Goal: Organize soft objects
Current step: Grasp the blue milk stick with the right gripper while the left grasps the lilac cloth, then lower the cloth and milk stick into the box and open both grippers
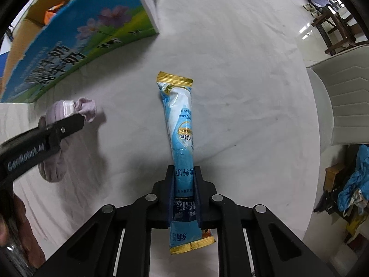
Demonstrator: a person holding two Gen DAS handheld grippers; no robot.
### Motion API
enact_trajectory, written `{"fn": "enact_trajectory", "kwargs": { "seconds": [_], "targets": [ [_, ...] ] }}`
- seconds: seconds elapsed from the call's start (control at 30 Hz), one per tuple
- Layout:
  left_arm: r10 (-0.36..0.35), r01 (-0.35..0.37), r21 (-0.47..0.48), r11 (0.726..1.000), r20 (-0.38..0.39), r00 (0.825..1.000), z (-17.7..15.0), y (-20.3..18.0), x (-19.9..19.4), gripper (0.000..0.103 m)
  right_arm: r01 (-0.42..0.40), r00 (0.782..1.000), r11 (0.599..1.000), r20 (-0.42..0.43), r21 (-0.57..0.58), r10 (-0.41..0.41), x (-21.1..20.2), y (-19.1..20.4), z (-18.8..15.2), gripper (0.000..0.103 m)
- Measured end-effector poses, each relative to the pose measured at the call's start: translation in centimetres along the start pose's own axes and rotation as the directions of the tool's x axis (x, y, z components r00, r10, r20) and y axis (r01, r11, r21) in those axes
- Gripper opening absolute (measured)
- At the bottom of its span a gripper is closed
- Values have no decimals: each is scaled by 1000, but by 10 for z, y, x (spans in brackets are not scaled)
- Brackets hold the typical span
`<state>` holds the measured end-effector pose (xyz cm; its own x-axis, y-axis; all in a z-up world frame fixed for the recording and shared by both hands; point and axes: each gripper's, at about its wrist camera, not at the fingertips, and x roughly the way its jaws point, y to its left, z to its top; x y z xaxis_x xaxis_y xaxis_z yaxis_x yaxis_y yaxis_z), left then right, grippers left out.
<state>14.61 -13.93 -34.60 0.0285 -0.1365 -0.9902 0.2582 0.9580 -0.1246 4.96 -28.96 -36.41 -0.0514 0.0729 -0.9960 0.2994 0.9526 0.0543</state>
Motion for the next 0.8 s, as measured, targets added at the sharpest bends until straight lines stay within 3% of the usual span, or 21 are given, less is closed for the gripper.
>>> {"fn": "enact_trajectory", "kwargs": {
  "seconds": [0.23,0.4,0.57,0.8],
  "targets": [
    [-35,38,-54,998,51,998,-22,35,-41,49,-67,996,997,50,-33,68,-42,8,-4,15],
    [-55,63,-80,995,104,993,-20,56,-78,49,-128,985,989,106,-77,136,-90,25,-8,15],
    [-70,85,-90,992,162,984,-3,63,-106,49,-192,963,972,164,-133,212,-135,52,-7,15],
    [-75,114,-167,979,224,972,37,104,-140,49,-267,926,950,231,-162,299,-171,104,29,15]
  ]
}}
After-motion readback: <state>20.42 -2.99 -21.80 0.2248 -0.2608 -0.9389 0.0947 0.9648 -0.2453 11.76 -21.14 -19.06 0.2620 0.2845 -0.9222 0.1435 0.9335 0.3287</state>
